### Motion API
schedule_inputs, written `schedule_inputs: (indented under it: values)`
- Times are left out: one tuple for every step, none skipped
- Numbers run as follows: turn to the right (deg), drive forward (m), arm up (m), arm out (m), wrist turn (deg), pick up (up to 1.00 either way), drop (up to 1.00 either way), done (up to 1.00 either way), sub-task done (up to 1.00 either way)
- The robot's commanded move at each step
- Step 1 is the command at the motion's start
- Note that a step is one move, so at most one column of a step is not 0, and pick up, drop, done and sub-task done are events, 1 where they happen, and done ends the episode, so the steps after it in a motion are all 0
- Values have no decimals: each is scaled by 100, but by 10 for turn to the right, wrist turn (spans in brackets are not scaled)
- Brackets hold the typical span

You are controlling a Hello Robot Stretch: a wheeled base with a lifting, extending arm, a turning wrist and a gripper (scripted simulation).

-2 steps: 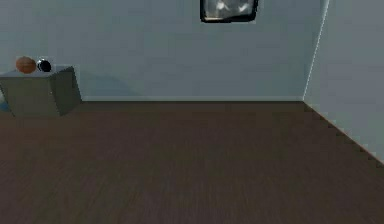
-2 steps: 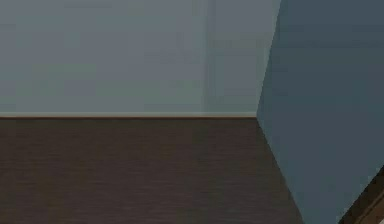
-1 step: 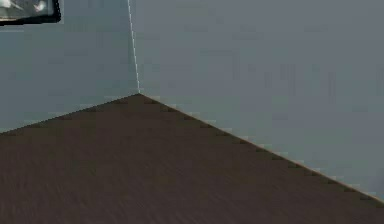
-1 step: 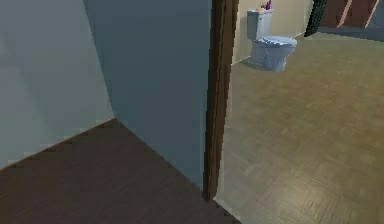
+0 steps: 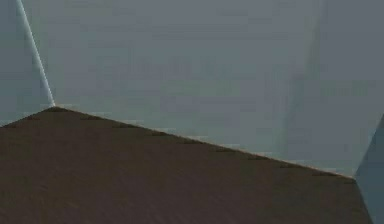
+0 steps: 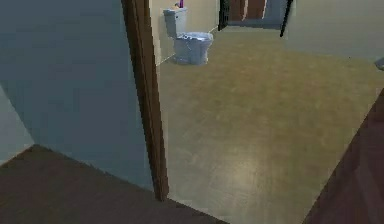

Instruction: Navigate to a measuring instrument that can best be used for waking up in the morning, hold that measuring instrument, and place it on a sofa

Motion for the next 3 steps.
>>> schedule_inputs:
  values:
    - [0, 15, 0, 0, 0, 0, 0, 0, 0]
    - [-450, 0, 0, 0, 0, 0, 0, 0, 0]
    - [-390, 0, 0, 0, 0, 0, 0, 0, 0]
